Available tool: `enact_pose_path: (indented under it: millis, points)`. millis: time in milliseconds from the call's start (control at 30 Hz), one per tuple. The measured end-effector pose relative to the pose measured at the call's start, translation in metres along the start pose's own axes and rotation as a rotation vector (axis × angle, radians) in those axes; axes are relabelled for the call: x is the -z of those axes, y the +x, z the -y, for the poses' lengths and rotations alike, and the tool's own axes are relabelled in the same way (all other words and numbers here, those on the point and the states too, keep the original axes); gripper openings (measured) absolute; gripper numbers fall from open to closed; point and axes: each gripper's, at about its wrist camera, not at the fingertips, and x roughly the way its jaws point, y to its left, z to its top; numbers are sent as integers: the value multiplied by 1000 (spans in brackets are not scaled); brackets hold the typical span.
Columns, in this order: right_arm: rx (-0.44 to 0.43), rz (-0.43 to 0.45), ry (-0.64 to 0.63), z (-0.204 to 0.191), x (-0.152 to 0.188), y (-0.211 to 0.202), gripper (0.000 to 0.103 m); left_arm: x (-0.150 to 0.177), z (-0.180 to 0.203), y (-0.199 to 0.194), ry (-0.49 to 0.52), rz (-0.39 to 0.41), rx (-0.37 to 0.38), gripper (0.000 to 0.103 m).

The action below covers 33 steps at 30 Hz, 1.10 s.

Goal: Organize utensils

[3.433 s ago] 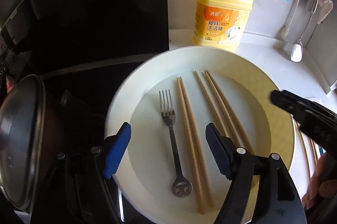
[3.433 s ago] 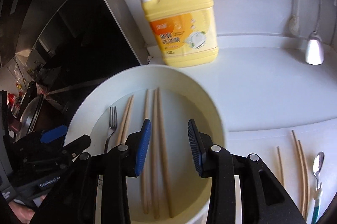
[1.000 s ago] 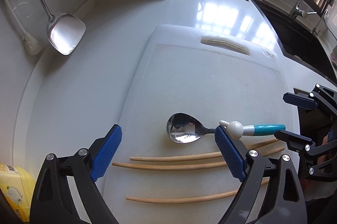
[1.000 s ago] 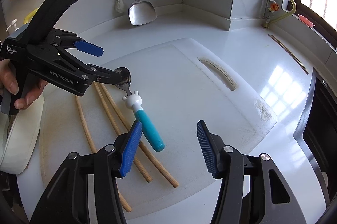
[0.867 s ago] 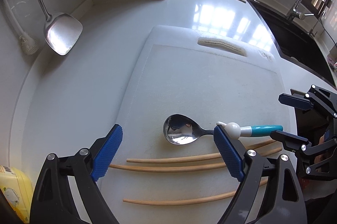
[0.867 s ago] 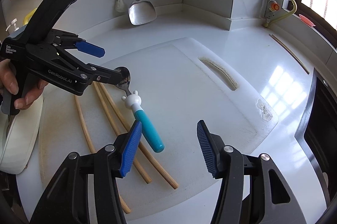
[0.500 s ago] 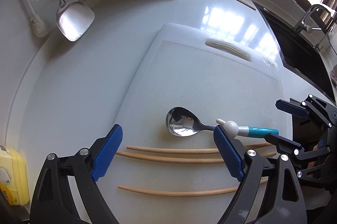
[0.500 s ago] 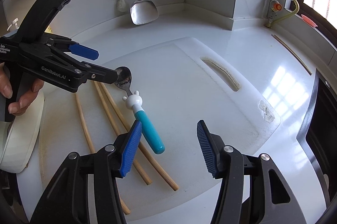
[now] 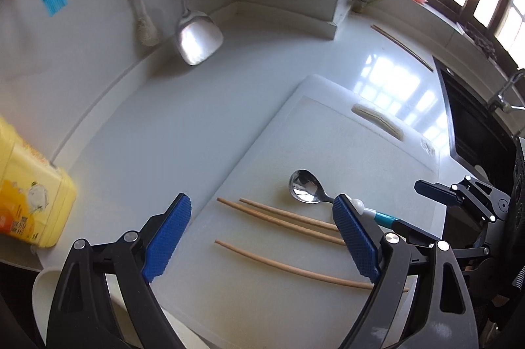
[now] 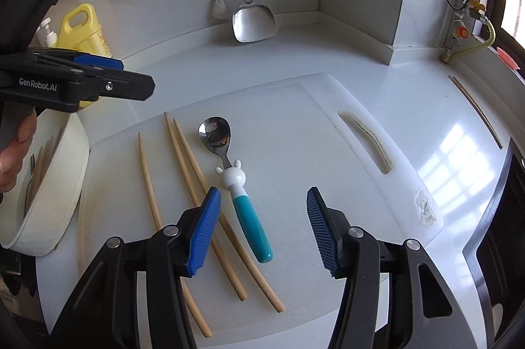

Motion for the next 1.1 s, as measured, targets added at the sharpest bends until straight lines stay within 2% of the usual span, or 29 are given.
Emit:
enact_pose_path:
  millis: [133,333,400,600,767,867,1100]
  points:
    - [-65,-24,-85,9,-6,4,53,15,3,-23,-142,44,-116,86]
    - [-199,-51,-198,30,-21,7,53,49,27,-40,-420,38,-275,86]
    - [-214,-49,-241,34,-26,9,53,62,35,-44,-508,43,-314,86]
    - [-285,-77,-231,40,-35,14,53,98,45,-49,-729,45,-401,86]
    - [-297,-76,-253,32,-30,16,53,120,56,-44,-817,71,-486,86]
    - [-291,-77,-267,28,-24,24,53,130,62,-36,-858,91,-495,86]
    - [-269,-89,-290,22,-16,45,53,141,69,-16,-900,78,-528,86]
